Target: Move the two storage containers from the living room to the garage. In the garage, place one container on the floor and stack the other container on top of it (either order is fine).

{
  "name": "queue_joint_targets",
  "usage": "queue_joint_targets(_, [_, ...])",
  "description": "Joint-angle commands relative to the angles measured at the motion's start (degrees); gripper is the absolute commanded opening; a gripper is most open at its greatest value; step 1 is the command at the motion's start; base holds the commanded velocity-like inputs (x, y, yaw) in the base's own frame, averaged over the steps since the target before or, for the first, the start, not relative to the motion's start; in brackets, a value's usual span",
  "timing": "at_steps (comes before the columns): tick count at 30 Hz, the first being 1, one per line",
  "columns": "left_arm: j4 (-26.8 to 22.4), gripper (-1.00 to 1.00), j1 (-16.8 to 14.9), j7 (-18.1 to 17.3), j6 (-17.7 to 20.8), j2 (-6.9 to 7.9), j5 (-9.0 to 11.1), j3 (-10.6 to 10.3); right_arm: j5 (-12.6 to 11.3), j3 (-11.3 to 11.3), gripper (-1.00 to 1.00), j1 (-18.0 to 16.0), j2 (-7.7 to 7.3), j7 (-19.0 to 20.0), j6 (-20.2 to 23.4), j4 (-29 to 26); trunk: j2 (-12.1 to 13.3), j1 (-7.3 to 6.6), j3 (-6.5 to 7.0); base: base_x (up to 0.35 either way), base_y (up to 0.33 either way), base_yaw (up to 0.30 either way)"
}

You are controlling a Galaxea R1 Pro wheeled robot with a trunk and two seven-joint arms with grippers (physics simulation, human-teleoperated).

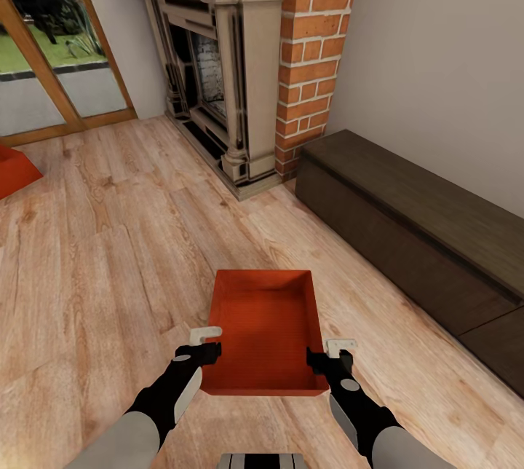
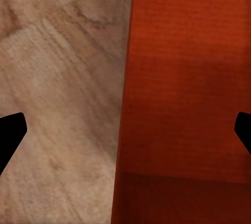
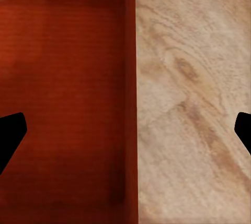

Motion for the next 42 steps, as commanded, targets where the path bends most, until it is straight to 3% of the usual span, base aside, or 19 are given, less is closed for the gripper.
queue_joint_targets(1, [-0.11, 1.00, -0.01, 0.52, 0.27, 0.06, 0.60, -0.46, -0.09, 0.47, 1.00, -0.03, -0.03, -0.49, -0.10, 0.05, -0.01, -0.01, -0.04, 0.000, 0.000, 0.000])
queue_joint_targets(13, [-0.11, 1.00, -0.01, 0.52, 0.27, 0.06, 0.60, -0.52, -0.16, 0.06, 1.00, -0.22, -0.06, -0.50, 0.38, -0.43, -0.01, -0.01, -0.04, 0.000, 0.000, 0.000])
queue_joint_targets(20, [-0.06, 1.00, -0.01, 0.52, 0.23, 0.06, 0.60, -0.54, -0.59, -0.14, 1.00, -3.41, 0.05, -0.50, 0.49, 1.19, -0.01, -0.01, -0.04, 0.000, 0.000, 0.000])
queue_joint_targets(42, [-0.02, 1.00, -0.01, 0.52, 0.20, 0.32, 0.60, -0.49, -0.69, -0.15, 1.00, -3.64, -0.54, 0.11, 0.18, 4.96, -0.01, -0.01, -0.04, 0.000, 0.000, 0.000])
